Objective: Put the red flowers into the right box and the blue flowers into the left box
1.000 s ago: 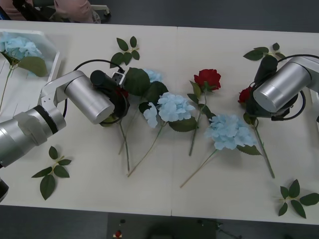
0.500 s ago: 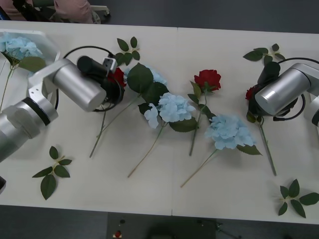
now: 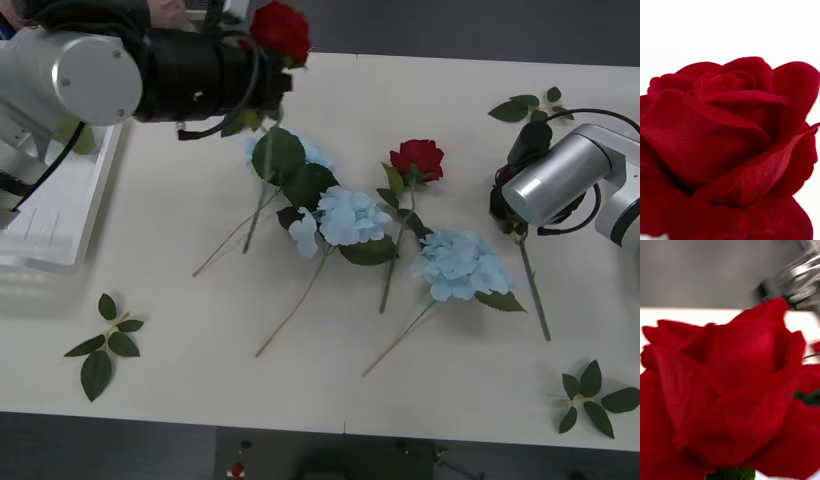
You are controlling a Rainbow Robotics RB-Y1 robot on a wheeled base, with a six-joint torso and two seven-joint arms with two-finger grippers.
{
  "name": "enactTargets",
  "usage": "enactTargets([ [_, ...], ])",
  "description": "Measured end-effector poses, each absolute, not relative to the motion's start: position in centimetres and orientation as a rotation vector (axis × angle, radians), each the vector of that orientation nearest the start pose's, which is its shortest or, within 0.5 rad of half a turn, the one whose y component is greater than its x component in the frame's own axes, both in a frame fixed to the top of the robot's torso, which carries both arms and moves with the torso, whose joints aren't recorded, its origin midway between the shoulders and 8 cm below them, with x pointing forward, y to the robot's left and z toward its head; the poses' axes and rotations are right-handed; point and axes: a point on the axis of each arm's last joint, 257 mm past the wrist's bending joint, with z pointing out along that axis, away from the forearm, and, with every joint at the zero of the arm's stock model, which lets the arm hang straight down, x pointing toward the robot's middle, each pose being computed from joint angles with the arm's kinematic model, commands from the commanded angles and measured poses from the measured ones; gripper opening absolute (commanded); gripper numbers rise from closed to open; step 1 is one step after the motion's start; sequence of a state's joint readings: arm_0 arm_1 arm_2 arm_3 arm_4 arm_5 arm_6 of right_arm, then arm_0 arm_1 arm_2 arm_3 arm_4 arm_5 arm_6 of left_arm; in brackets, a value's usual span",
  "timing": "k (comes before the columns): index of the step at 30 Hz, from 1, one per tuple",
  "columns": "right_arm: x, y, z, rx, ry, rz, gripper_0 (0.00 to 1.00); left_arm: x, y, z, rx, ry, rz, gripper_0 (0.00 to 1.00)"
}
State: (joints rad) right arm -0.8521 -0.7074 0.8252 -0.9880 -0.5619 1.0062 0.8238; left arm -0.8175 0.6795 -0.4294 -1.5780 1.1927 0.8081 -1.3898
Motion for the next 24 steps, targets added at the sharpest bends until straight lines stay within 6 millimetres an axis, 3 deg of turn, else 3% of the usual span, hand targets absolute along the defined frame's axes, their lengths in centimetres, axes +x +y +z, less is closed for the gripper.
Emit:
enactTargets([
  [4,58.7,-36.3,-30.6,0.343,2.56,-0.237,0.0,54.7,-3.2,-0.5,0.525,1.801,-0.934,0.0],
  [6,58.0,-38.3,-29.3,0.358,2.596,-0.278,0.0,53.7,-5.8,1.1,0.547,1.728,-0.962,0.0],
  [9,57.3,-42.2,-25.0,0.239,2.652,-0.375,0.0,52.2,-8.8,3.3,0.565,1.633,-0.997,0.0],
  [12,56.9,-47.6,-18.4,0.094,2.654,-0.497,0.0,50.6,-11.6,5.1,0.575,1.56,-1.038,0.0],
  [15,56.4,-53.8,-12.0,0.095,2.581,-0.643,0.0,49.0,-14.2,6.0,0.579,1.528,-1.092,0.0],
  [18,56.0,-59.0,-7.8,0.106,2.495,-0.754,0.0,47.8,-16.0,6.8,0.581,1.505,-1.129,0.0],
  [21,56.2,-62.3,-6.1,0.041,2.442,-0.826,0.0,47.1,-17.0,7.0,0.584,1.498,-1.155,0.0],
  [24,56.9,-64.5,-6.2,0.042,2.384,-0.866,0.0,46.6,-17.5,6.5,0.6,1.505,-1.157,0.0],
])
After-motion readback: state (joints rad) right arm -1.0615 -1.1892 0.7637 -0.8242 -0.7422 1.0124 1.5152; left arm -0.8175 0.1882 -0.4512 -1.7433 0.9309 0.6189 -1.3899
